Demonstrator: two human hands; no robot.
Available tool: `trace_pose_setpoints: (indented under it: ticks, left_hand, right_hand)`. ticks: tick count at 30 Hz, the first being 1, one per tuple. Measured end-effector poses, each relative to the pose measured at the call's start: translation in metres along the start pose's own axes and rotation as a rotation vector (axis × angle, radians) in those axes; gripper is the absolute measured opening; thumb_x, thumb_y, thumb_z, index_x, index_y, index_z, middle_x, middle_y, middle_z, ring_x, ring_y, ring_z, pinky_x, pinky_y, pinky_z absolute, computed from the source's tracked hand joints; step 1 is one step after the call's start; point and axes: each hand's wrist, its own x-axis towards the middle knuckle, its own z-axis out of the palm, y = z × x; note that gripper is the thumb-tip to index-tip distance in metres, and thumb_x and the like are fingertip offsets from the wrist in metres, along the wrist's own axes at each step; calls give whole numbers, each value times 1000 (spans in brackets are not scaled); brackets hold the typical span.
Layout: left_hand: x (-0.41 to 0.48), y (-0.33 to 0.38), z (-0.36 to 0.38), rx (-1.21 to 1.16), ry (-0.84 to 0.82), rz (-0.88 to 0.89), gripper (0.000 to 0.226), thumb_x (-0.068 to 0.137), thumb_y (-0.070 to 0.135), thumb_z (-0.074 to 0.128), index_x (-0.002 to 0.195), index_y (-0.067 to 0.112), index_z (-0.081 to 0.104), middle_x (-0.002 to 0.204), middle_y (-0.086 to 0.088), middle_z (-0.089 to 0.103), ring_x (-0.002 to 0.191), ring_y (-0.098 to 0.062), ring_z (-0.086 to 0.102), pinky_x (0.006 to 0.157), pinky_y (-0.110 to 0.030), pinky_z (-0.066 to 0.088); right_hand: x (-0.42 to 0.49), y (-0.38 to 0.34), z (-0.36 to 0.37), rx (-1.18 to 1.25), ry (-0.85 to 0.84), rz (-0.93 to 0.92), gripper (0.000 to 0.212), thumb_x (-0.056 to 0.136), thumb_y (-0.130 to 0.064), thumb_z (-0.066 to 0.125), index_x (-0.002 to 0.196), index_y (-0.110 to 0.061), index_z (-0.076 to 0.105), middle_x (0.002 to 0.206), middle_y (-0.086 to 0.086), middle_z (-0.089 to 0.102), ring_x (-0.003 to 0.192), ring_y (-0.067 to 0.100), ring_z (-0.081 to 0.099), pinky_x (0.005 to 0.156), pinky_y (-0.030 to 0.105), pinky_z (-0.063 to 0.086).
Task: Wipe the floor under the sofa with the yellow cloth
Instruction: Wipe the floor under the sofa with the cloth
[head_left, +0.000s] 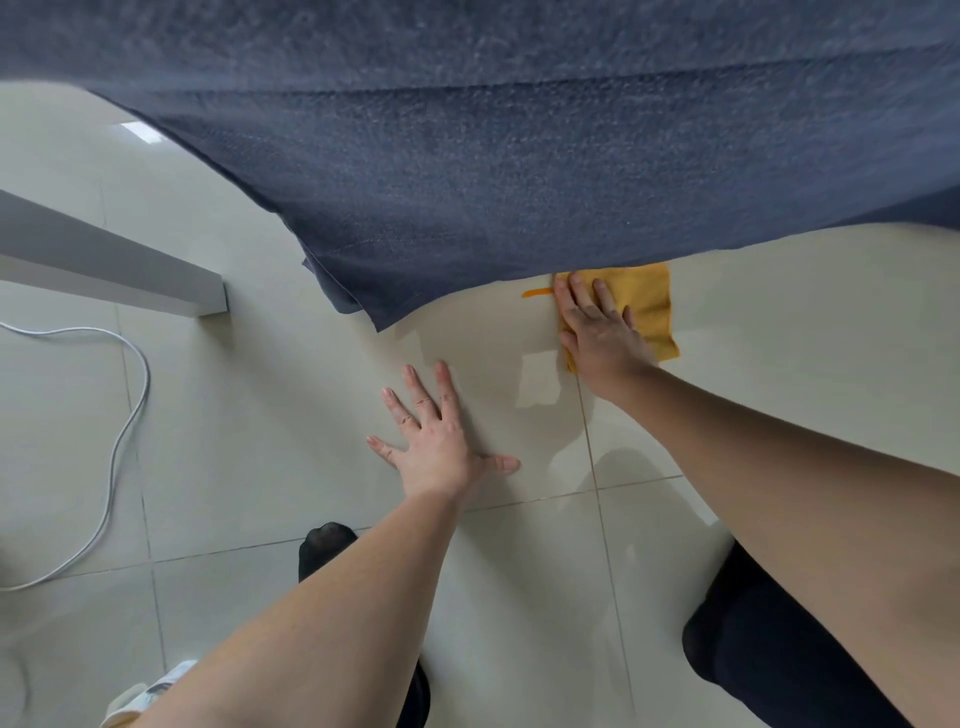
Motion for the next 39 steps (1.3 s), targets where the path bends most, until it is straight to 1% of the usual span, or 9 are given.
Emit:
trace_pose_setpoints:
  ticks: [4,7,12,19,24,27,30,35,39]
  left_hand:
    - [0,0,0,2,3,2,165,54,87,78,153,34,-43,164,-7,-47,152,-44,-37,114,-83,4]
    - [1,0,-1,-9,1,1,165,54,87,78,152,34,-44,164,-7,-47,152,-44,-37,114,-83,3]
    - [0,-1,-1,2,2,4,165,54,88,78,153,34,-43,164,-7,-46,153,-44,-36,113,-84,4]
    - [1,0,-1,-7,-1,7,165,54,87,77,153,34,-43,163,-7,-47,152,-44,-37,114,-84,5]
    - [2,-2,0,-10,7,14,165,53,88,77,152,34,-44,164,-8,-46,152,-44,-37,113,-84,4]
    - [1,-3,0,-13,8,15,166,53,88,77,152,35,-44,164,-7,-46,152,-44,-36,113,-85,3]
    - [1,-2,0,-10,7,6,166,52,88,78,152,34,-44,164,-7,-46,152,-44,-36,113,-85,5]
    - [3,-1,0,-13,3,5,166,53,88,78,152,34,-44,163,-6,-48,151,-43,-38,114,-84,3]
    - [2,-2,1,0,7,5,166,53,88,78,153,34,-43,164,-7,-47,152,-43,-37,113,-84,4]
  right_hand:
    - [-26,22,9,-108,-50,-118,64,111,-37,20,162,-37,-18,172,-15,-16,161,19,-9,129,53,10]
    - [-26,39,0,-138,-73,-111,62,112,-37,19,162,-37,-17,172,-17,-17,160,16,-10,129,51,10]
    - [8,9,-10,-2,-36,25,70,111,-18,27,163,-38,-16,173,-14,-15,161,22,-9,127,57,9]
    - [-29,21,2,-135,-98,-161,85,101,-5,34,163,-35,-17,173,-14,-15,161,20,-9,129,53,9]
    - [-4,31,-19,-123,-67,-64,66,111,-34,27,163,-39,-15,173,-14,-13,161,17,-8,127,59,8]
    - [11,0,-18,-20,-61,-17,68,112,-29,29,162,-41,-14,173,-15,-15,160,19,-10,127,60,6]
    - [4,-19,-6,-30,-65,-67,68,111,-28,30,163,-40,-13,173,-16,-14,161,19,-8,127,58,6]
    - [-23,15,2,-121,-97,-146,69,109,-45,28,161,-42,-19,171,-19,-18,160,15,-10,129,53,7]
    - [-6,18,-7,-59,-57,-37,71,109,-44,33,162,-41,-16,173,-16,-15,161,18,-8,127,59,12]
